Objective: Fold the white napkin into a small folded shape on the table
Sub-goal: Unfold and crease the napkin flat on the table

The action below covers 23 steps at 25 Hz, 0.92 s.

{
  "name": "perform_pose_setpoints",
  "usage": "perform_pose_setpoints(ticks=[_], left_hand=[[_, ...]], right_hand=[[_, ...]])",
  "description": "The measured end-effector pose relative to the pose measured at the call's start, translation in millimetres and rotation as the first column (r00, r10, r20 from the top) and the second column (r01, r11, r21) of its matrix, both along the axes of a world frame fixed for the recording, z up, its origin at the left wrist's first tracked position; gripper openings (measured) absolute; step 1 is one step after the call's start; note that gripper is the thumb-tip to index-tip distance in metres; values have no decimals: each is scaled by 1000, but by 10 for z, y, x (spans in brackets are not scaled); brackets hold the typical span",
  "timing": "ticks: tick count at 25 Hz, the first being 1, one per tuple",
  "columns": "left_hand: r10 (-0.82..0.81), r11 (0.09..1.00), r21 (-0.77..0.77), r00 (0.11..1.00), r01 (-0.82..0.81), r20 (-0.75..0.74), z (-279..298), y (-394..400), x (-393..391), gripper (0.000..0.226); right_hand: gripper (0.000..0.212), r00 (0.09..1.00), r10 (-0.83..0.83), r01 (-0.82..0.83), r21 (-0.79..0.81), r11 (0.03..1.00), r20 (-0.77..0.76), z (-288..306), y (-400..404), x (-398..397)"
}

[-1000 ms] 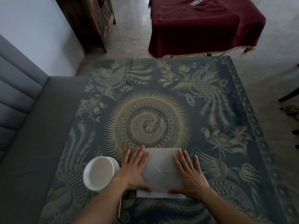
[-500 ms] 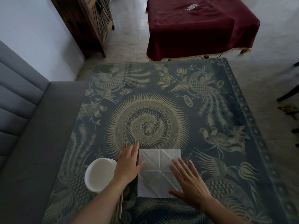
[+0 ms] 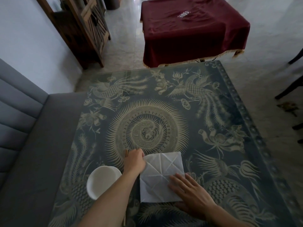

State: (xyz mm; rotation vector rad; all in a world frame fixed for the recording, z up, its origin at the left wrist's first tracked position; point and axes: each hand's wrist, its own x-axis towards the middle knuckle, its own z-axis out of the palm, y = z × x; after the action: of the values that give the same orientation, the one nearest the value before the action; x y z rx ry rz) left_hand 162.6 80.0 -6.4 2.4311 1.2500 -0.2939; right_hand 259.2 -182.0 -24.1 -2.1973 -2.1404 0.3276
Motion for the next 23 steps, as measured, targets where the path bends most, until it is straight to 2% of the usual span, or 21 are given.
perform_pose_setpoints(ticks=[5, 13, 17, 23], left_hand=[[-56, 998, -38, 998, 54, -40, -41, -39, 24, 8], [61, 968, -251, 988, -23, 144, 67, -2, -46, 11], [26, 974, -225, 964, 35, 266, 170, -49, -131, 8], [-23, 978, -177, 906, 107, 422, 398, -173, -204, 8]], right_hand=[[72, 1000, -20, 19, -59, 998, -6, 61, -12, -23], [70, 999, 11, -8, -69, 998, 43, 31, 149, -122], [72, 1000, -25, 24, -70, 997, -15, 39, 304, -193], [65, 995, -99, 100, -51, 994, 19, 29, 426, -231]])
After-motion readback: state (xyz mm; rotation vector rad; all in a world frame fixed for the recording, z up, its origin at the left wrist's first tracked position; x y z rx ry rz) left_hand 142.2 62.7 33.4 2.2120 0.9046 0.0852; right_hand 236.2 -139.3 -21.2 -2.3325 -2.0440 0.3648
